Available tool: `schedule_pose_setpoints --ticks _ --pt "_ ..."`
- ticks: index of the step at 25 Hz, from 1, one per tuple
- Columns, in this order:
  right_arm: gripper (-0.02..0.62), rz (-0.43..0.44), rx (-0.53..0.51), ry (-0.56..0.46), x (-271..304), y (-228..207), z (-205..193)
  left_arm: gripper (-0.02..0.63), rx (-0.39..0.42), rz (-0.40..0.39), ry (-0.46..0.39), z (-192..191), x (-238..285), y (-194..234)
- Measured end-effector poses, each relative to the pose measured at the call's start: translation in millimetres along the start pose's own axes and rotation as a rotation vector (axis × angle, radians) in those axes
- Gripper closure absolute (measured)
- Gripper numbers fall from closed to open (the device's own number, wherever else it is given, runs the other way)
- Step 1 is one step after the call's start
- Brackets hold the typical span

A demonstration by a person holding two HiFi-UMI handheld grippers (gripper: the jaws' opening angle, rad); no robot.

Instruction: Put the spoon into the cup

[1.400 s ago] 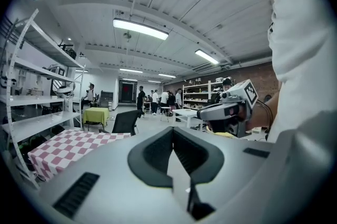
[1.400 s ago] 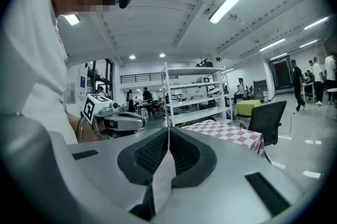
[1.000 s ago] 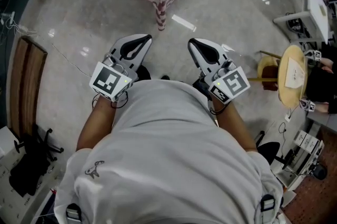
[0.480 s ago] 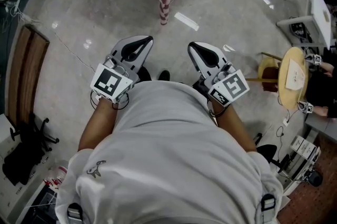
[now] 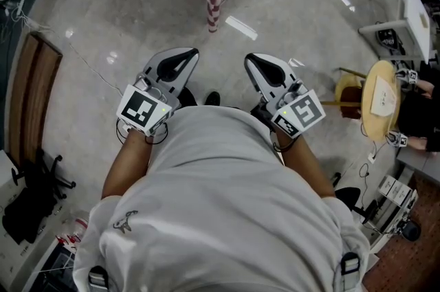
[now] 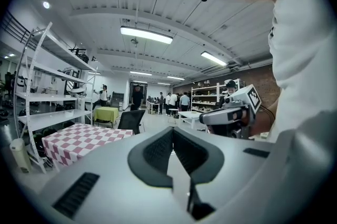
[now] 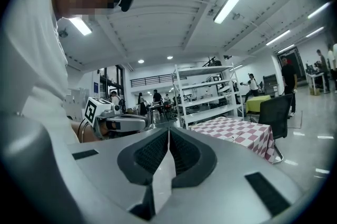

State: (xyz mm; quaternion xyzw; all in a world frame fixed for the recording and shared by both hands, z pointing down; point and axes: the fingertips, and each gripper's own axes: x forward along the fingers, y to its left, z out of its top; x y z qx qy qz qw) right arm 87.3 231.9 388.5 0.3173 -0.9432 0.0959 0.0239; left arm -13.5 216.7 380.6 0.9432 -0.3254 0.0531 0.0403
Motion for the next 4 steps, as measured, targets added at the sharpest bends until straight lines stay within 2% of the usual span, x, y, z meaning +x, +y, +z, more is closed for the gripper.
schedule_pose_setpoints --ticks 4 --pt "0.558 -0.006 -0.002 -0.002 -0.7 -1.3 1.8 0.592 0.002 -0.011 0.001 -0.5 1.9 -1.6"
